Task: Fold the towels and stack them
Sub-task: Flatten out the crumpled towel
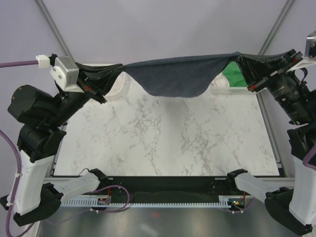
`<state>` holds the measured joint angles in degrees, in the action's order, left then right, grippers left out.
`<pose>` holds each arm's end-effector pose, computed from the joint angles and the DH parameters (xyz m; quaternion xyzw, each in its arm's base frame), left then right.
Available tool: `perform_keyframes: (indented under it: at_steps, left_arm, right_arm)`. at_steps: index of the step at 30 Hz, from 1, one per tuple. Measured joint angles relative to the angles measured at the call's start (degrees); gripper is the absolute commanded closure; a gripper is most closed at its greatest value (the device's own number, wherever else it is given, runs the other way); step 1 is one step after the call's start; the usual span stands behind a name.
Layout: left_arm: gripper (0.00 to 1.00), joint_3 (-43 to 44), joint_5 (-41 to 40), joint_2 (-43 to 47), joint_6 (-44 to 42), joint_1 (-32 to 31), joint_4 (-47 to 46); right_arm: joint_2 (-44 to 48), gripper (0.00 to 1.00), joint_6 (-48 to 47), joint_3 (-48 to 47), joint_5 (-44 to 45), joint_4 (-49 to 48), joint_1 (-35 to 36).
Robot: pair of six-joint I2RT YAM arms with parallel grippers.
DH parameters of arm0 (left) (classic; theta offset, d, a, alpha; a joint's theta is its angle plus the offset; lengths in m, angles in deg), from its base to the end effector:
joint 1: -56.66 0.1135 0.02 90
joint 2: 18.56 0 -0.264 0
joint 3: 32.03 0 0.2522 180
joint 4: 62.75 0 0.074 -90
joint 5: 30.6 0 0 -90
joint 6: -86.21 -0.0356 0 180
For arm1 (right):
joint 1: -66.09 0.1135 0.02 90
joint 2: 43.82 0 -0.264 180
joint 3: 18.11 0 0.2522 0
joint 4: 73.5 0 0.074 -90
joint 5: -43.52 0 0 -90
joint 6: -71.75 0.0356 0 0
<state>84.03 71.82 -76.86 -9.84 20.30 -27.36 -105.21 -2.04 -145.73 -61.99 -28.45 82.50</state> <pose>0.0892 -0.0752 0.5928 0.2839 0.4833 -0.2740 0.7815 0.0896 0.0363 0.6152 -0.1123 0.5597 0.3028 0.7632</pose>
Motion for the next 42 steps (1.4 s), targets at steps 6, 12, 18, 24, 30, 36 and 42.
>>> perform_keyframes:
  at_steps: [6, 12, 18, 24, 30, 36, 42]
  left_arm:
    - [0.98, -0.13, 6.34, 4.07, 5.49, -0.02, 4.07]
    - [0.98, 4.66, 10.32, 4.13, 10.34, -0.02, 6.67]
    - [0.98, 8.00, 6.67, 2.12, 10.73, 0.00, 9.53]
    - [0.98, 4.72, -6.27, -3.56, 6.14, 0.04, 11.54]
    - [0.98, -3.37, -15.85, -12.76, 0.52, 5.42, 8.22]
    - [0.98, -11.96, -15.34, -21.35, -2.67, 12.66, 0.13]
    - [0.98, -14.32, -13.60, -29.18, -4.42, 16.17, -7.04]
  right_arm:
    - [4.74, 1.00, 1.46, -2.10, -4.96, 5.44, 0.00]
    - [3.08, 1.00, 4.15, -8.90, -8.28, 6.93, -0.02]
    - [1.77, 1.00, 4.63, -7.96, -8.15, 5.33, -0.02]
    - [0.74, 1.00, 1.73, 4.55, -1.49, -0.68, -0.15]
    - [-7.30, 1.00, -1.20, 16.74, 5.95, -10.12, -0.76]
    - [-15.28, 1.00, -2.78, 30.25, 7.96, -18.95, -0.79]
    - [-24.04, 1.00, -1.97, 34.34, 7.26, -28.57, -1.77]
